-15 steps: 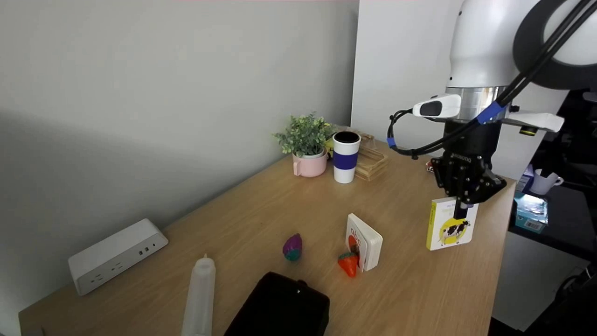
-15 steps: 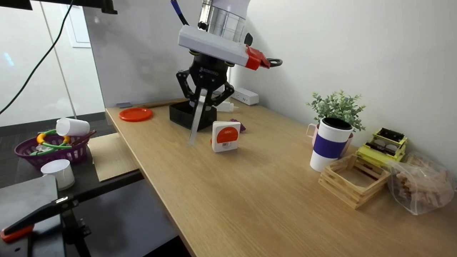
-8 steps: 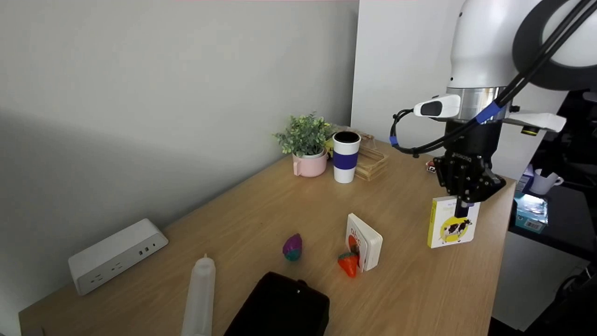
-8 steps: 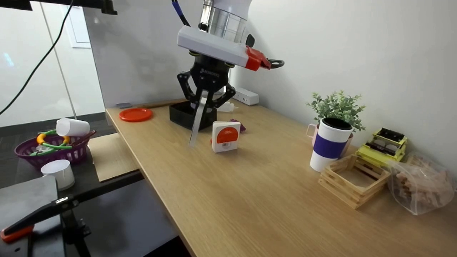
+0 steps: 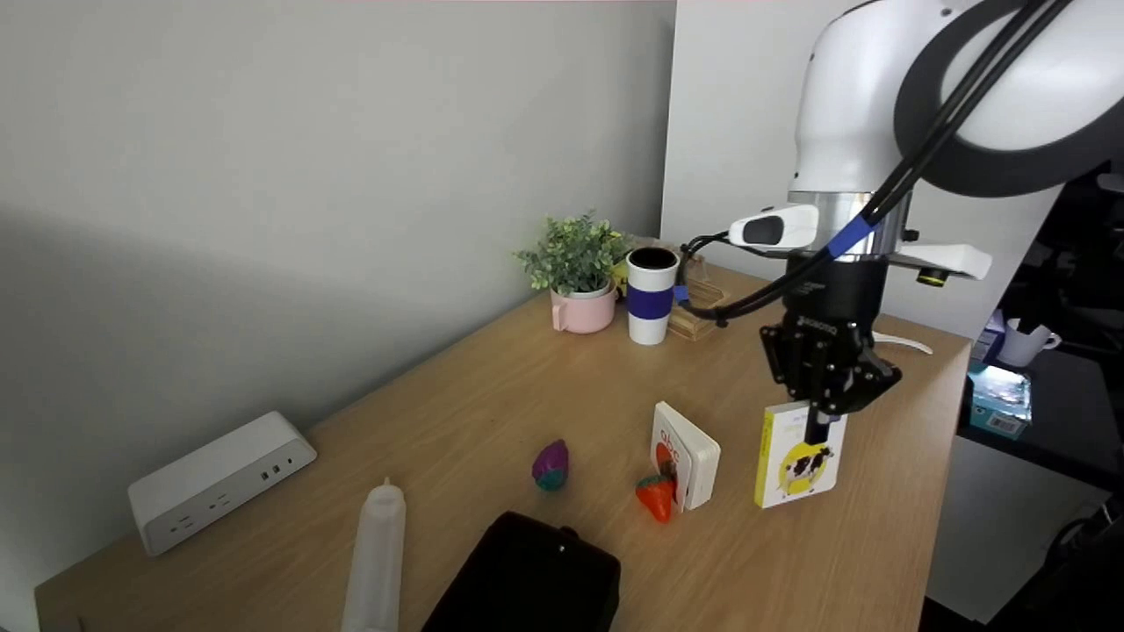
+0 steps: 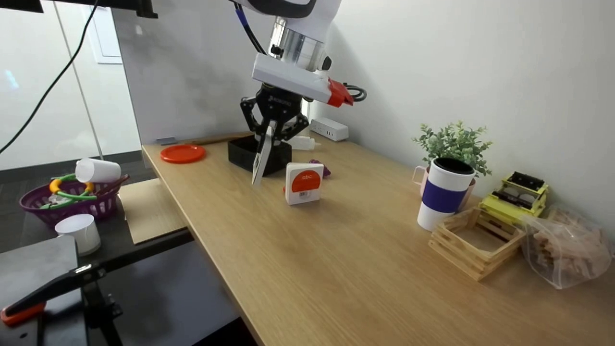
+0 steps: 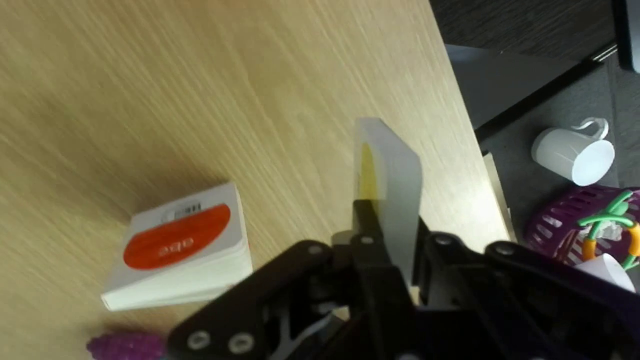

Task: Pick up the two small books from the table and put them in the black bowl.

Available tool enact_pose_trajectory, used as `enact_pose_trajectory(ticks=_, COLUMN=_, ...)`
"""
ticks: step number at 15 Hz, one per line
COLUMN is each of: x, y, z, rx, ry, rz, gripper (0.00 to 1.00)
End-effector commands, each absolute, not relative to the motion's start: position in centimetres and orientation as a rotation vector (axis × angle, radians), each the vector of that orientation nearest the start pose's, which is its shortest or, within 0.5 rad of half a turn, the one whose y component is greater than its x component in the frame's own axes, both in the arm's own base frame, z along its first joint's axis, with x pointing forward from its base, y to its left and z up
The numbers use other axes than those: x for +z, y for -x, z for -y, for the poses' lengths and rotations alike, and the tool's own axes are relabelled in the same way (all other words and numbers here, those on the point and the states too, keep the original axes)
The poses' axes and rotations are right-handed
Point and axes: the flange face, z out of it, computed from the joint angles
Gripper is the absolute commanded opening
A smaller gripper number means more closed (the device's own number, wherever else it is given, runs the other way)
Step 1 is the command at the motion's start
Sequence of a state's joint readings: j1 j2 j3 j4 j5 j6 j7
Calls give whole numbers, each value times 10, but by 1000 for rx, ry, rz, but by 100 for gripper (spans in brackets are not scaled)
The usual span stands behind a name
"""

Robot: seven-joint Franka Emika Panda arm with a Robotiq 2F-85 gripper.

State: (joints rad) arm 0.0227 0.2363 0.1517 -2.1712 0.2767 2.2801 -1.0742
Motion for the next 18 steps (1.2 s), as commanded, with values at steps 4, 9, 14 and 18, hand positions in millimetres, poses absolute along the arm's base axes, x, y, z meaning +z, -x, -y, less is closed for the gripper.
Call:
enact_pose_trajectory(ticks=4, x=276, y=-597, z=-185, rx=-327, ry=2311, rz=1454, gripper=4)
enact_pose_trajectory(ticks=9, x=276, y=-625, z=-223, rx=-562, ry=2208, rz=1252, gripper=4)
enact_pose_trajectory(ticks=14, x=266, y=-646, z=-231, rx=-612, ry=2161, rz=1146, gripper=4)
enact_pose_trajectory(ticks=18, x=254, y=-653, z=-233, rx=-584, ry=2199, rz=1071, gripper=4)
